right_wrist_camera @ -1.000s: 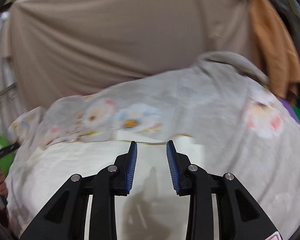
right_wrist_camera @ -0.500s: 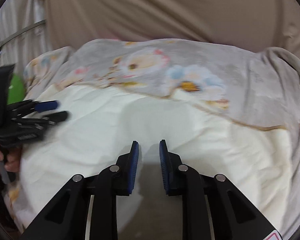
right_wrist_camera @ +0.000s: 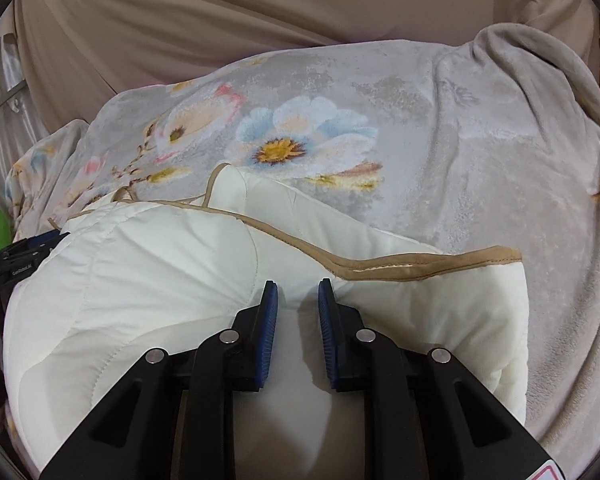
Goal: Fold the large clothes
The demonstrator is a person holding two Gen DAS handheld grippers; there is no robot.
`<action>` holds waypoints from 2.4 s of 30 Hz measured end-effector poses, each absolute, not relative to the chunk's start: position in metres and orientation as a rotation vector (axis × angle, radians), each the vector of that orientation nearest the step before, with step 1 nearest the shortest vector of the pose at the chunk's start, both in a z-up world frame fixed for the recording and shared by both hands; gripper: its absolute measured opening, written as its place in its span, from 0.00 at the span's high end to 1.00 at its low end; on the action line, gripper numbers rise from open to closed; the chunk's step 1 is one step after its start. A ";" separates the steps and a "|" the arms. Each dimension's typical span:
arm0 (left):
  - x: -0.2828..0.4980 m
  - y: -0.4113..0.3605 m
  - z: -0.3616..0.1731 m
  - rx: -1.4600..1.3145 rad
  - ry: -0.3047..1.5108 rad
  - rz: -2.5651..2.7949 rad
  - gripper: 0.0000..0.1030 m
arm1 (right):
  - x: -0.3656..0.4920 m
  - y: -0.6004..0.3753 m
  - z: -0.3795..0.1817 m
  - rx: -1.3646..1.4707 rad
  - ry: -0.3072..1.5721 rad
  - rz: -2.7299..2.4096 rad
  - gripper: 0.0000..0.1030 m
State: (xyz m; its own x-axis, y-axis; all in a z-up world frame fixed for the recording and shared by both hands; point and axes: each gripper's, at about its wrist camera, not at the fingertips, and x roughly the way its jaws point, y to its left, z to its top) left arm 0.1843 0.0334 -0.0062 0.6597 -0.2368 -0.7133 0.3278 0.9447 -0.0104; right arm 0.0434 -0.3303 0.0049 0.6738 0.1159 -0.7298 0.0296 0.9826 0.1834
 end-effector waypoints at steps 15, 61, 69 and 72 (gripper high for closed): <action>0.190 0.037 -0.012 0.086 0.799 -0.345 0.35 | 0.044 -0.336 0.001 0.238 0.817 0.077 0.83; 0.181 0.097 0.040 -0.061 0.704 -0.209 0.75 | -0.004 -0.392 0.052 0.339 0.638 -0.218 0.71; 0.111 0.000 0.083 0.097 0.658 -0.474 0.66 | 0.008 -0.251 0.076 0.137 0.694 0.126 0.79; 0.121 -0.029 0.054 0.161 0.698 -0.452 0.66 | 0.030 -0.220 0.059 0.075 0.730 0.154 0.79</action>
State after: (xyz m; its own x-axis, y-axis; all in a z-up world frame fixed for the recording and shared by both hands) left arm 0.1208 -0.0290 0.0538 0.6744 -0.3466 -0.6520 0.4525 0.8917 -0.0060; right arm 0.0303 -0.2199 0.0594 0.7347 0.1661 -0.6577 -0.1136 0.9860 0.1220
